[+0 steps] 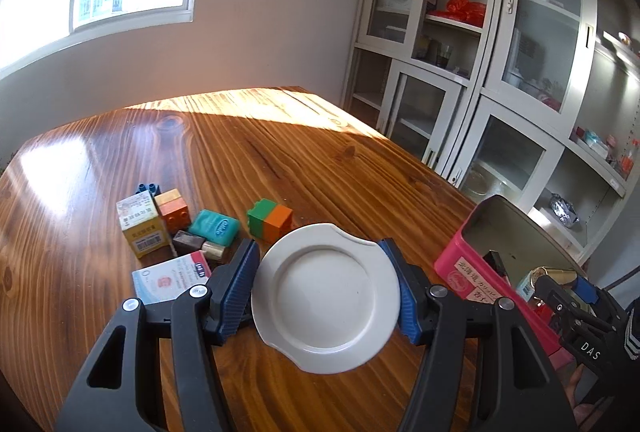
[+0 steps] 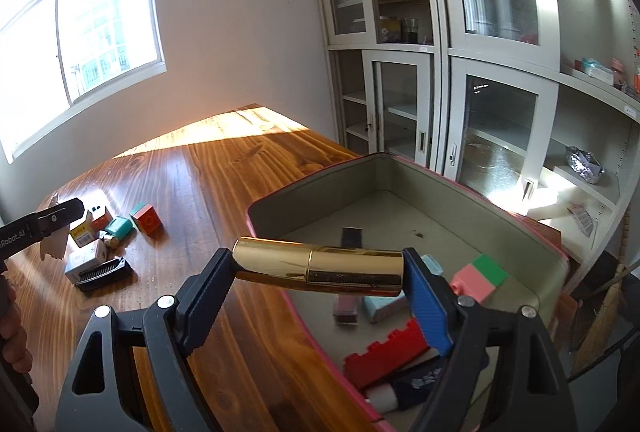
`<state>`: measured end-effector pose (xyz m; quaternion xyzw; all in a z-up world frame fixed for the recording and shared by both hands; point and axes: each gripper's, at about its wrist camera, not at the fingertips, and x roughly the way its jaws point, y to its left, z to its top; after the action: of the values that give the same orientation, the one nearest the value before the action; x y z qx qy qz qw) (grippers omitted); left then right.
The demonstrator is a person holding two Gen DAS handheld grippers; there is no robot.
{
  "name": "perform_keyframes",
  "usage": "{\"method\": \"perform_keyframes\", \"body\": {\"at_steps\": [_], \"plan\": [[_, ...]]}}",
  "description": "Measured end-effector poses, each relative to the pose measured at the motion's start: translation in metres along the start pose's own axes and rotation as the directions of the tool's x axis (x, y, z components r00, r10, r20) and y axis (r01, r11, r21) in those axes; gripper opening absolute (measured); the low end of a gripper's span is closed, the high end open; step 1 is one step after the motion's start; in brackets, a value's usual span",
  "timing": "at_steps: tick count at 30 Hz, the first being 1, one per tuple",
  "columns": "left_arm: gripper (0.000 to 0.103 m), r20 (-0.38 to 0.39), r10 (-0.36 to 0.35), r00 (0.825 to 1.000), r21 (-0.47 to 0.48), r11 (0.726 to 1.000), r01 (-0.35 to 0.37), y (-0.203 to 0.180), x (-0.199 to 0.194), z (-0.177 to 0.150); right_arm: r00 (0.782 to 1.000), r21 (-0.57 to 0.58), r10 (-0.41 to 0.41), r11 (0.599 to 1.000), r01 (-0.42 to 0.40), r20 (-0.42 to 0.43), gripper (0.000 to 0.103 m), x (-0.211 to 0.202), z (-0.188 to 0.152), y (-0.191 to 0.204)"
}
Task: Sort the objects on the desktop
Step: 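Carry the lid and lipstick to the pink tin, opening the right tool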
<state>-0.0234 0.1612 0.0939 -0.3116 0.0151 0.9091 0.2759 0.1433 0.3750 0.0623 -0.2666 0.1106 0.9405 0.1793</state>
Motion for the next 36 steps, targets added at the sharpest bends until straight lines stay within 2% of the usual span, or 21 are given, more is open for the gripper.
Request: {"method": "perform_keyframes", "body": {"at_steps": [10,19,36], "plan": [[0.065,-0.021,-0.065,0.998,0.085,0.994,0.066,-0.07,0.007,0.003,0.999,0.077,-0.035,0.996,0.036,-0.018,0.086,-0.004,-0.005,-0.055],[0.065,-0.053,-0.109,0.993,0.171,0.978,0.117,-0.13,0.018,0.001,0.999,0.072,-0.018,0.997,0.021,-0.036,0.087,-0.002,-0.011,-0.076],[0.065,-0.107,-0.146,0.984,0.242,0.955,0.168,-0.186,0.038,-0.007,0.997,0.13,-0.043,0.991,0.035,0.057,0.089,-0.018,-0.009,-0.107]]}}
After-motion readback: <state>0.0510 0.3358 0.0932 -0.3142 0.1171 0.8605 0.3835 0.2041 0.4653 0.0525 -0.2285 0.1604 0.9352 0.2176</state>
